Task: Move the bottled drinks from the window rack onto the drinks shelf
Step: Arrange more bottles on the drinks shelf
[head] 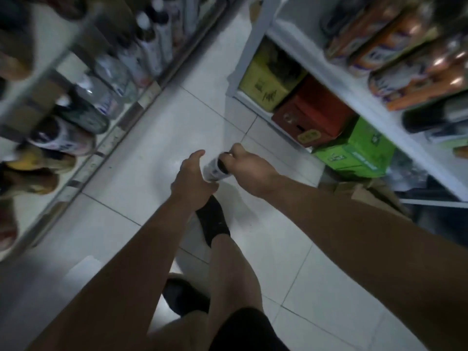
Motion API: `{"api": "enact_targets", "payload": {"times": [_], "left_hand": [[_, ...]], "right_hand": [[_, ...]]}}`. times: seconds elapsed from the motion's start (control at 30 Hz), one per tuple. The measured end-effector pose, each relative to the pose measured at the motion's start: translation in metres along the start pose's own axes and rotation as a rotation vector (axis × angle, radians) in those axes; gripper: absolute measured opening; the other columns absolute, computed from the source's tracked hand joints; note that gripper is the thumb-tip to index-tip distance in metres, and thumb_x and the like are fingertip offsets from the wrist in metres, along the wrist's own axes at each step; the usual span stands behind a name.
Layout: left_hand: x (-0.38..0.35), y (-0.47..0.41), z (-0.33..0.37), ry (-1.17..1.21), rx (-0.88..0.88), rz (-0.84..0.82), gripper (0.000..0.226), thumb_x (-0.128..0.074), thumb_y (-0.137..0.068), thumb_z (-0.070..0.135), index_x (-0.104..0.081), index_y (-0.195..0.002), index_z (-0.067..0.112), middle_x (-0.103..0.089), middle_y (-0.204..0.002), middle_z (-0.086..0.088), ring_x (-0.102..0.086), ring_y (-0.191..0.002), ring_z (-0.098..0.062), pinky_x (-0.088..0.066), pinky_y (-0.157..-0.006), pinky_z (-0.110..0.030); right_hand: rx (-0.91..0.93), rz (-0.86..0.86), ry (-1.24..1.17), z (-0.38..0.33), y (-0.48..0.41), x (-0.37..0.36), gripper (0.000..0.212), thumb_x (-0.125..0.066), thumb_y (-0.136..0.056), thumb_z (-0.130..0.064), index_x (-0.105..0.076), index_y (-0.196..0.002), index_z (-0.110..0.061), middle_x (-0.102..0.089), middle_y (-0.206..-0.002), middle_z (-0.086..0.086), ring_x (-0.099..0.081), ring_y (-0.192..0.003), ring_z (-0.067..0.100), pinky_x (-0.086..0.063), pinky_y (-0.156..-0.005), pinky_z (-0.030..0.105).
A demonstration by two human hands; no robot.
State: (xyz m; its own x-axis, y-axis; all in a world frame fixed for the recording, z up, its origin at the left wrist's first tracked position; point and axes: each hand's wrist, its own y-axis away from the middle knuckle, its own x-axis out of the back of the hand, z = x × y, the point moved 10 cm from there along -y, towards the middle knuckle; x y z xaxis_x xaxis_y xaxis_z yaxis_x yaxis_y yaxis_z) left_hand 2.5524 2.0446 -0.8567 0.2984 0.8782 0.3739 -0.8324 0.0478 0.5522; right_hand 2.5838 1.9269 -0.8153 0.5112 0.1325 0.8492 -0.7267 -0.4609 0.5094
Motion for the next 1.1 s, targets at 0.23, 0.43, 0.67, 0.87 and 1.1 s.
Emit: {"api": "enact_targets", "payload": {"times": [0.23, 0.43, 0.67, 0.87, 1.1], "left_hand": [[0.202, 0.15, 0.185, 0.059, -0.204, 0.282, 0.074, -0.079, -0.068, 0.021, -0.043, -0.131, 0.034, -0.061, -0.124, 0.004, -0.061, -0.103, -0.019, -0.053, -0.084, -0.039], [0.379, 0.328, 0.336, 0.291, -0.439, 0.525, 0.056, -0.087, -0.063, 0.023, -0.064, -0.114, 0.025, -0.074, -0.102, 0.007, -0.07, -0.095, -0.013, -0.057, -0.083, -0.032], [0.519, 0.511, 0.466, 0.559, -0.747, 0.706, 0.038, -0.081, -0.07, 0.035, -0.072, -0.103, 0.018, -0.078, -0.092, -0.002, -0.074, -0.081, -0.015, -0.055, -0.063, -0.023], [0.567, 0.539, 0.482, 0.806, -0.752, 0.664, 0.045, -0.075, -0.079, 0.031, -0.067, -0.112, 0.001, -0.072, -0.1, -0.021, -0.069, -0.085, -0.031, -0.057, -0.076, -0.041], [0.578, 0.521, 0.465, 0.906, -0.738, 0.821, 0.038, -0.077, -0.081, 0.027, -0.067, -0.112, 0.009, -0.072, -0.107, -0.02, -0.07, -0.098, -0.037, -0.057, -0.081, -0.044]], "right_hand": [[0.423, 0.24, 0.178, -0.151, 0.081, 0.299, 0.056, -0.053, -0.089, 0.001, -0.041, -0.144, -0.005, -0.049, -0.123, 0.022, -0.057, -0.077, 0.034, -0.04, -0.06, 0.038], [0.575, 0.662, -0.118, -0.253, 0.191, 0.555, 0.055, -0.043, -0.098, -0.035, -0.039, -0.149, -0.013, -0.056, -0.133, 0.014, -0.059, -0.111, 0.031, -0.043, -0.09, 0.037], [0.807, 0.785, -0.687, -0.333, 0.287, 0.713, 0.062, -0.038, -0.09, -0.056, -0.058, -0.131, -0.014, -0.07, -0.103, -0.009, -0.064, -0.096, 0.001, -0.05, -0.084, 0.03], [0.988, 0.255, -0.904, -0.402, 0.27, 0.699, 0.035, -0.064, -0.078, -0.053, -0.069, -0.102, -0.028, -0.074, -0.1, -0.01, -0.067, -0.095, 0.005, -0.054, -0.088, 0.032], [0.953, 0.228, -0.882, -0.418, 0.223, 0.707, 0.063, -0.08, -0.059, -0.062, -0.055, -0.115, -0.045, -0.072, -0.107, -0.02, -0.068, -0.099, -0.002, -0.055, -0.088, 0.033]]}}
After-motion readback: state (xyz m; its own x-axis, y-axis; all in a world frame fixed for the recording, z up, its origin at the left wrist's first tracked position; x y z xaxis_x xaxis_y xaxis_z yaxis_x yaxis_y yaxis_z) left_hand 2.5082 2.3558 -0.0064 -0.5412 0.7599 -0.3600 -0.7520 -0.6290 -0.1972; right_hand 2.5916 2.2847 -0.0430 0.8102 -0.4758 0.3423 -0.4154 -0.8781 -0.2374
